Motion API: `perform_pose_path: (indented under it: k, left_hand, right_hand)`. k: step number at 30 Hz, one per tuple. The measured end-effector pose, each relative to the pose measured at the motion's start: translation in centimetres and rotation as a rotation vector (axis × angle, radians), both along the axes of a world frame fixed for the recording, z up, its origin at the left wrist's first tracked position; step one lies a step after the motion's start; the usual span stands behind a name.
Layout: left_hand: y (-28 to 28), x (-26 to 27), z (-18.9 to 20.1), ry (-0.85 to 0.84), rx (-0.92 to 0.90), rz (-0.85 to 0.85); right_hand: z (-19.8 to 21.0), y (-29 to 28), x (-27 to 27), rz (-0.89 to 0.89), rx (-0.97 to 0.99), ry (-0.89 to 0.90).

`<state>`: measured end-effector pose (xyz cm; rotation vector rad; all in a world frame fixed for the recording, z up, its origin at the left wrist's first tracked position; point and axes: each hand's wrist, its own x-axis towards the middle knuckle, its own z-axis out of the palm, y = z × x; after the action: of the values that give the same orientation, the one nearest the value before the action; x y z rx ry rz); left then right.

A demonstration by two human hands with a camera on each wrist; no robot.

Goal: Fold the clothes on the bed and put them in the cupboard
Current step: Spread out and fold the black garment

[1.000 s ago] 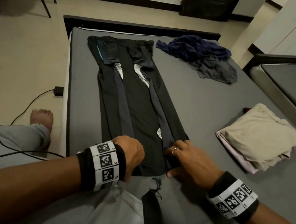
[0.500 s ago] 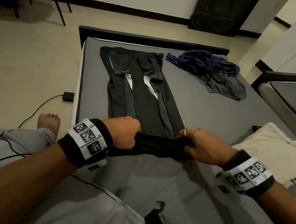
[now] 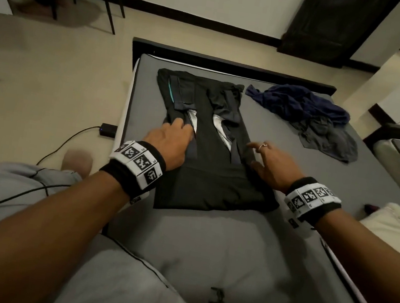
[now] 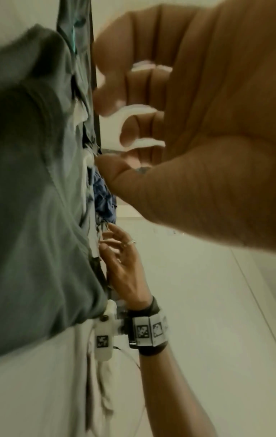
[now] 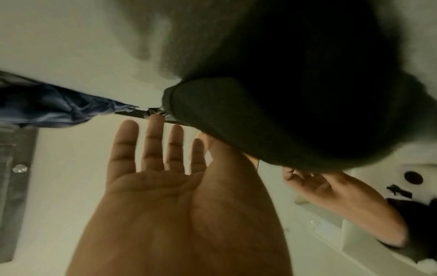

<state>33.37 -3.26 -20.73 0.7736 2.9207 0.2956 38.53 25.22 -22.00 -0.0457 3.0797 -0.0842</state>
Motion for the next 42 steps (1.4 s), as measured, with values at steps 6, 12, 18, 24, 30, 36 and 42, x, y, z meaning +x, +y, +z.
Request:
perform_pose_path:
  k: [6, 12, 18, 24, 30, 36, 42]
  left_hand:
    - [-1.2, 3.5, -0.2, -0.347, -0.278, -0.125]
    - [0.7, 5.3, -1.9, -0.204, -0.506, -0.254]
    - [0.5, 5.7, -1.2, -0.195, -0.442, -0.211]
    - [-0.1, 6.2, -1.5, -0.277, -0.469, -0.228]
    - [0.8, 6.7, -2.6, 0.004, -0.391, -0.354]
    - [1.2, 5.6, -4.2, -0.29, -0.545, -0.245]
    - [1.4, 6.6, -4.9, -0.257, -0.472, -0.162]
  right_hand:
    - [-1.3, 0.4, 4.4, -0.356, -0.199, -0.169]
    - [-2.1, 0.8, 6.9, -0.348, -0.742, -0.276]
    - [-2.4, 3.0, 6.7, -0.37, -0.733, -0.155]
    - [-2.8, 2.6, 7.7, -0.253, -0.376, 0.034]
    - [-2.0, -0.3, 9.5, 0.121, -0.208, -0.081]
    - [-3.1, -2.1, 7.3, 0.111, 0.005, -0.371]
    - [-3.9, -3.1, 7.1, 0.118, 0.171, -0.351]
